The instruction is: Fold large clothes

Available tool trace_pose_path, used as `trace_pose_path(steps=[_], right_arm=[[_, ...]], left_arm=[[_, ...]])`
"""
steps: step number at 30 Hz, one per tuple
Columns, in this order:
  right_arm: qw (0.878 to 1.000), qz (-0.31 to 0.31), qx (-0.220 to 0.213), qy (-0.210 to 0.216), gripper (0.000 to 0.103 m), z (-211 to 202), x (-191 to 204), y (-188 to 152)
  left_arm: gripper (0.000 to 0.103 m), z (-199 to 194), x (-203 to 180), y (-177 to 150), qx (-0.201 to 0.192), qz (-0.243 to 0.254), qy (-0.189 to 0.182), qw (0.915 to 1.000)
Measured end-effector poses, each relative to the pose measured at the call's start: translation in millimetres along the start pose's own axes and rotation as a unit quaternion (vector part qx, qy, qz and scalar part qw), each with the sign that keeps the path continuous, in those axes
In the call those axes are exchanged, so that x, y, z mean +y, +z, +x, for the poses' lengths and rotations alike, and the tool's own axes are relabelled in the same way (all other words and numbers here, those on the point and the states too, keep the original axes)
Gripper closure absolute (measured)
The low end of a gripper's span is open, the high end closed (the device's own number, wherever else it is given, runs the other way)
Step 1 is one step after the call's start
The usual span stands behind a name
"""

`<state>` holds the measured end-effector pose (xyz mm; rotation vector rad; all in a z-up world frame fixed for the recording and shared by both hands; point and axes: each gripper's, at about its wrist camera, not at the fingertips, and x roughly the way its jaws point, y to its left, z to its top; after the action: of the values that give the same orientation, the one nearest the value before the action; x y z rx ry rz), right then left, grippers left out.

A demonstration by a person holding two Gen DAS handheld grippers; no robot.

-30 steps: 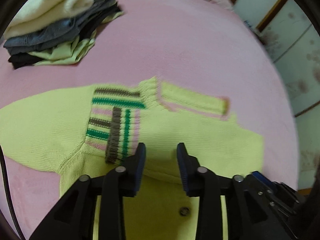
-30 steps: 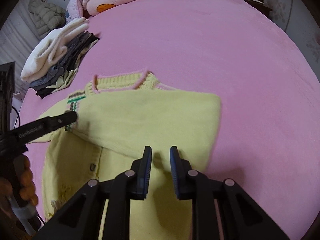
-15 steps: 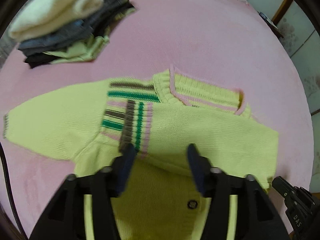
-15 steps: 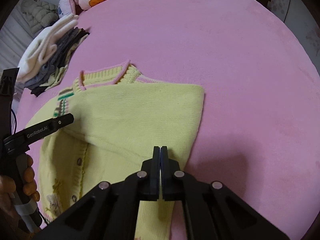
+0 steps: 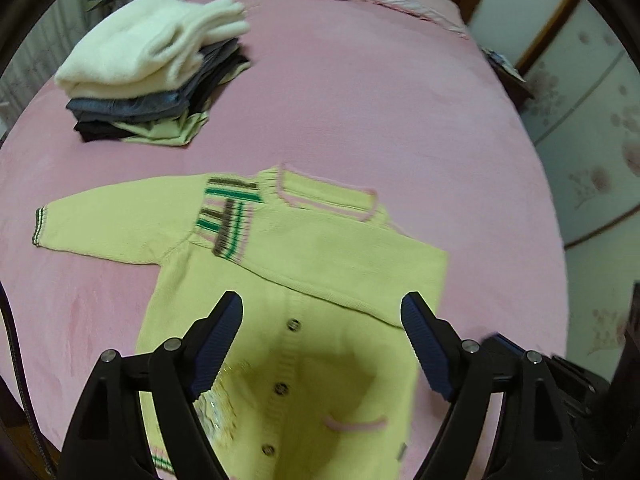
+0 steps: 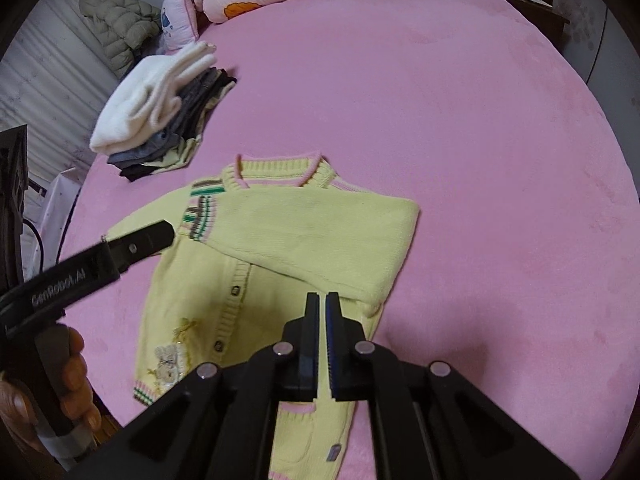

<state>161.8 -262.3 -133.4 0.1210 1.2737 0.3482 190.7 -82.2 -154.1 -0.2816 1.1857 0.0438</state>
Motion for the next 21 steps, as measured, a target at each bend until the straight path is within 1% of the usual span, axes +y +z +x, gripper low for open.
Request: trace_pose_path(steps=[1, 4, 6, 7, 8, 9, 10, 13, 17, 21], right_arm=[[1.000, -0.003, -0.002, -0.002, 0.099, -6, 3, -1], [1.000, -0.008, -0.009, -0.003, 0.092, -24, 10, -4], [1.000, -0.005, -0.015, -0.001, 0.079, -33, 15, -5], [1.000, 0.000, -0.019, 0.002, 0.076, -37, 18, -6], [1.000, 0.005, -0.022, 0.003, 0.070, -40, 20, -6], [1.000, 0.011, -0.026, 0.003, 0.067, -44, 24, -7], [0.999, 0.014, -0.028, 0.004, 0.067, -46, 26, -7], [0.999, 0.026, -0.036, -0.006, 0.063, -48, 38, -8], [0.997, 0.052, -0.053, -0.030, 0.052, -48, 59, -10], [0.993, 0.061, -0.085, -0.049, 0.049, -50, 94, -12]], left_arm=[[0.023, -8, -5, -2, -0.001, 0.007, -0.001, 1.0000], [0.022, -28, -12, -4, -0.011, 0.024, -0.004, 0.9996], [0.019, -39, -13, -4, -0.015, 0.028, -0.004, 0.9995], [0.017, -47, -13, -4, -0.017, 0.029, -0.008, 0.9994], [0.016, -51, -11, -4, -0.020, 0.030, -0.010, 0.9993], [0.016, -56, -8, -4, -0.024, 0.030, -0.014, 0.9992], [0.014, -61, -5, -4, -0.027, 0.030, -0.019, 0.9990], [0.012, -68, 11, -3, -0.026, 0.035, -0.038, 0.9983], [0.011, -71, 41, 1, -0.019, 0.038, -0.054, 0.9977], [0.010, -79, 79, 5, -0.017, 0.036, -0.067, 0.9970]])
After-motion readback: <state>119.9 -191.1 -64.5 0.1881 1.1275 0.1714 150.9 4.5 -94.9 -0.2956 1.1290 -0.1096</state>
